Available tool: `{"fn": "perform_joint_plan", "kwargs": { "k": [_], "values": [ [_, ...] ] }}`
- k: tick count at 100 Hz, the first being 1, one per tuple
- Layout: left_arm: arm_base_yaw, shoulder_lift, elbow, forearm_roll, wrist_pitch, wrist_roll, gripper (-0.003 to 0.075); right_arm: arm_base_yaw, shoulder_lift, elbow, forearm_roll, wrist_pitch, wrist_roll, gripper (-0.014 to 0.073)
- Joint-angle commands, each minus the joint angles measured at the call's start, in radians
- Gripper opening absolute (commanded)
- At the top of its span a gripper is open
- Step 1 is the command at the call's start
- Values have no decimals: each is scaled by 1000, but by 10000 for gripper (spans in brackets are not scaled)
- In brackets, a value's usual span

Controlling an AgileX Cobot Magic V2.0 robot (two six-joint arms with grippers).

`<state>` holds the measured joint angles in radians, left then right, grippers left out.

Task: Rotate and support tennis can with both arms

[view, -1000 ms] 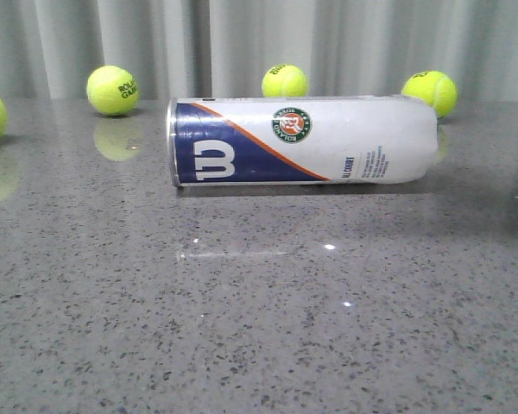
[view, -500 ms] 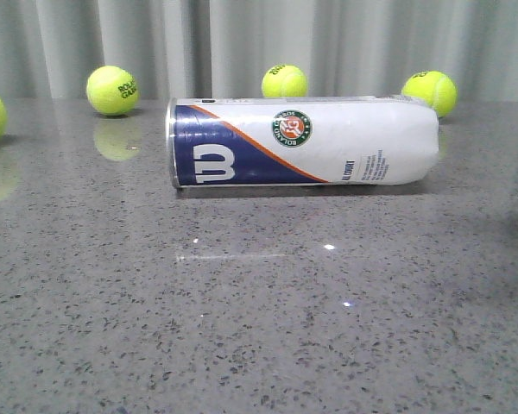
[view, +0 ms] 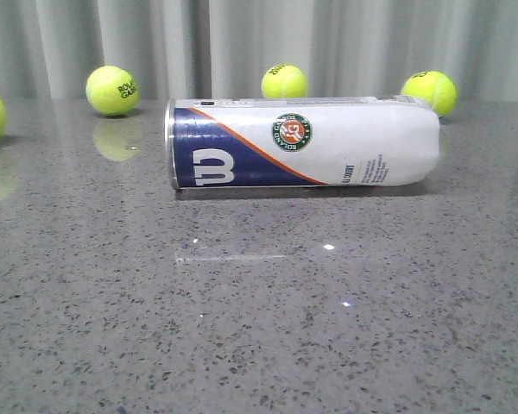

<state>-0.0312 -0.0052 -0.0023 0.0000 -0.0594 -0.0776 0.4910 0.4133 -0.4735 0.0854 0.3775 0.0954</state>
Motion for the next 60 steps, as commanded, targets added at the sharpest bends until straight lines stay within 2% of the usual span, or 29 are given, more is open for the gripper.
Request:
{"fn": "perform_joint_plan", "kwargs": {
  "k": [1, 26, 60],
  "values": [
    [1, -39, 18, 0, -80, -8, -21, -5, -65, 12, -12, -105, -3, -55],
    [1, -33, -98, 29, -9, -8, -21, -5, -170, 51, -12, -65, -3, -55],
    [1, 180, -395, 66, 283, -8, -21, -5, -170, 51, -12, -48, -3, -55]
  ]
}}
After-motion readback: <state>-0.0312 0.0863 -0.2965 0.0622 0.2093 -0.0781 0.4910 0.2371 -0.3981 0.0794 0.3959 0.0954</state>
